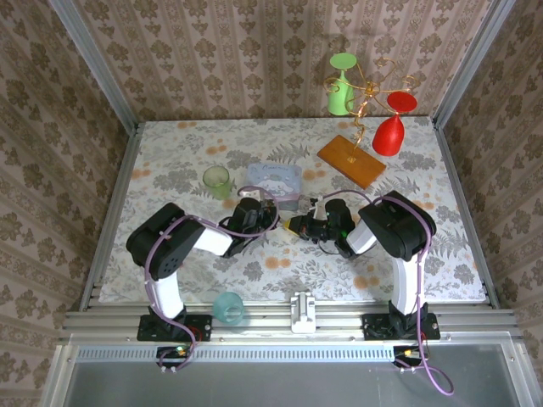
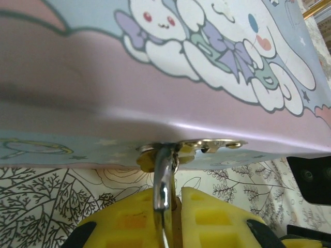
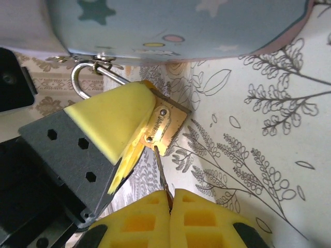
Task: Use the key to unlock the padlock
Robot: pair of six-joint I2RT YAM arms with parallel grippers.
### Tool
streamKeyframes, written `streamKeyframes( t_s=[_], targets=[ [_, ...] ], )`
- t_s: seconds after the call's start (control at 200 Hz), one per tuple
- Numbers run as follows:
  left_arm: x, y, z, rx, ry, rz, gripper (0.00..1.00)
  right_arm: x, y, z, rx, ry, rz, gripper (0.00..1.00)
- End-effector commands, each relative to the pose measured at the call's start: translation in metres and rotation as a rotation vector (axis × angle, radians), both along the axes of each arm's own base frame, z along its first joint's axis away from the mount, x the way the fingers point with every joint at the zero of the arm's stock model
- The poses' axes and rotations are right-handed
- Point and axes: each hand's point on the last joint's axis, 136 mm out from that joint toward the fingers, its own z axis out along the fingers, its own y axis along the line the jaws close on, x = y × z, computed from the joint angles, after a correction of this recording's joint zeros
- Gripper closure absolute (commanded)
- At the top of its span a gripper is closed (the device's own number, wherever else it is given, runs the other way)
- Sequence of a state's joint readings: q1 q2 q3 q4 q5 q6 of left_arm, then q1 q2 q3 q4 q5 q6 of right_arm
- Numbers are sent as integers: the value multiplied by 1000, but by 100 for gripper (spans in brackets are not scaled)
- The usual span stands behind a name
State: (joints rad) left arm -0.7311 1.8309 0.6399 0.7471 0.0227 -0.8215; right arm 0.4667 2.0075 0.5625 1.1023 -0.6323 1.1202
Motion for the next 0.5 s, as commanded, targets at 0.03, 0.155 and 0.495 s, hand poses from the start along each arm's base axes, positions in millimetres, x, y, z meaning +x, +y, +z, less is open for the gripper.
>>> streamKeyframes(
  t_s=[0.03,0.155,0.495],
  targets=[
    [-17,7,-12,-87,132,-24,100,-26,-19,-48,9,170,11,100],
    [-15,0,9,-184,115,-37,100,-30,-17,-48,81,195,67,100],
    [-14,-8,36,-360,128,-56,100,-49,-26,-66,-48,265,140,100]
  ],
)
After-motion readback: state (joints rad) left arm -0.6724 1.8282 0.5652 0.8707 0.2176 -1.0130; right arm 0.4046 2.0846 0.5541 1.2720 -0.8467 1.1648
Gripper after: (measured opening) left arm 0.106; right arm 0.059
